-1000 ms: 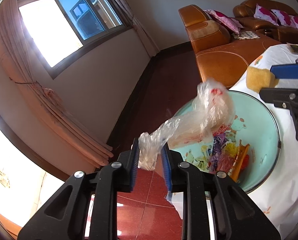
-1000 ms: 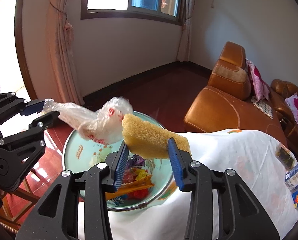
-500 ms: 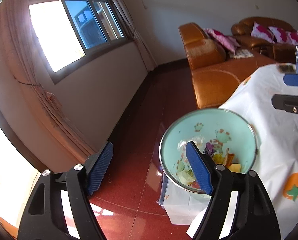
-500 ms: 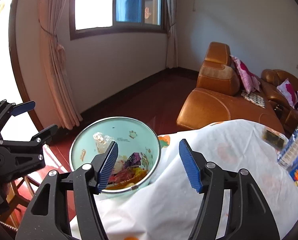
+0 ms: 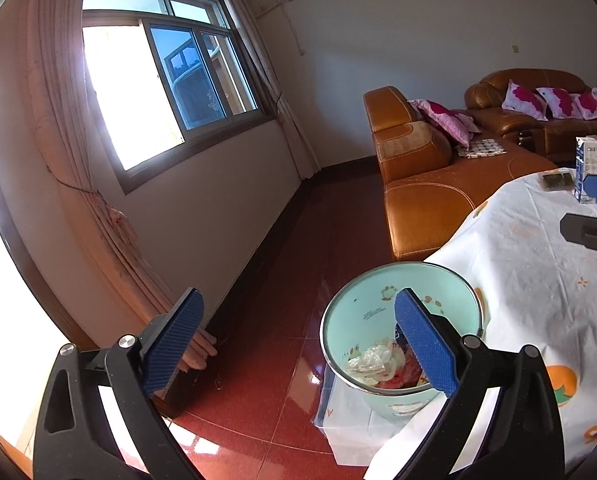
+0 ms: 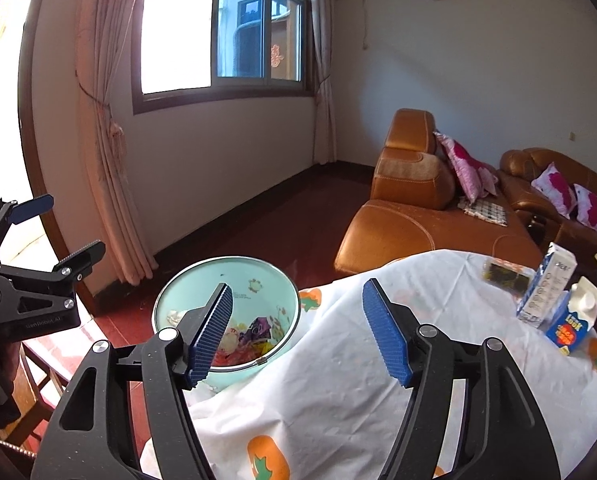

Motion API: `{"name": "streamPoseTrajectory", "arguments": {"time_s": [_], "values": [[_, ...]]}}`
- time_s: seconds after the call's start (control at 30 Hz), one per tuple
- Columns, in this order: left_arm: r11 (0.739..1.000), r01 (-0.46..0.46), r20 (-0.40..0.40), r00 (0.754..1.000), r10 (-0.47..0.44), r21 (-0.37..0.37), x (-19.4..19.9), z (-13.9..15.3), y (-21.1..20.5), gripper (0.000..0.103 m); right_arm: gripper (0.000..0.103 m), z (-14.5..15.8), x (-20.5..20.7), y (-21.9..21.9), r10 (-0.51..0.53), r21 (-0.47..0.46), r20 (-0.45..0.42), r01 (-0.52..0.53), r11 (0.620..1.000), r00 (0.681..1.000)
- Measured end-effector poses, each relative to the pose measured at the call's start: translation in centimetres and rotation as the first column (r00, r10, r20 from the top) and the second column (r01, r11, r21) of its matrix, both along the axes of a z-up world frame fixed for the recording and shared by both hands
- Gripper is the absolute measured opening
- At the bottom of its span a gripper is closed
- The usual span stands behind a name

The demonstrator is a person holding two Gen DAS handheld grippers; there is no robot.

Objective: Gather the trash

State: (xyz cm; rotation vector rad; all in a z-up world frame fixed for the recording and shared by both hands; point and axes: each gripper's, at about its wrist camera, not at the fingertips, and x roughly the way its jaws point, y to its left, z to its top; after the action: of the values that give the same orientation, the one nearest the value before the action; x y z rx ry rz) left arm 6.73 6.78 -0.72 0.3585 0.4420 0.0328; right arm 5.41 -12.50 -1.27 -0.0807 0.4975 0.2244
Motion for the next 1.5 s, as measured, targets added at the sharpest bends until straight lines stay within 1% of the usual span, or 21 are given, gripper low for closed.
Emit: {"name": "streamPoseTrajectory", "arguments": {"time_s": [0.23,0.67,1.13,1.5], "values": [[1.0,0.012,0.011,1.0,-0.012,0.005,-0.7,0.3,0.0,0.095,0.067,0.7,-0.8,-0.5,-0.007,-0.002,0.013,0.007,1.0,1.0],[1.0,0.01,0.018,1.0,-0.01,0.012,-0.9,0.5,-0.1,0.096,0.068,0.8,-1.1,-0.8,-0.015,0.001,0.022,0.015,1.0,1.0],[1.0,-0.008,0.01,1.0,0.008,0.021,-0.6,0.1,-0.4,0.097,0.068,1.0,-1.6,-1.2,-0.029,0.007,0.033,0.029,1.0,0.999],[0.999,0.006,0.003,1.0,-0.006,0.041,-0.6,-0.2,-1.0,0.097,0.07,1.5,-2.2,-1.8,-0.044,0.017,0.055,0.044,0.999,0.998]]}}
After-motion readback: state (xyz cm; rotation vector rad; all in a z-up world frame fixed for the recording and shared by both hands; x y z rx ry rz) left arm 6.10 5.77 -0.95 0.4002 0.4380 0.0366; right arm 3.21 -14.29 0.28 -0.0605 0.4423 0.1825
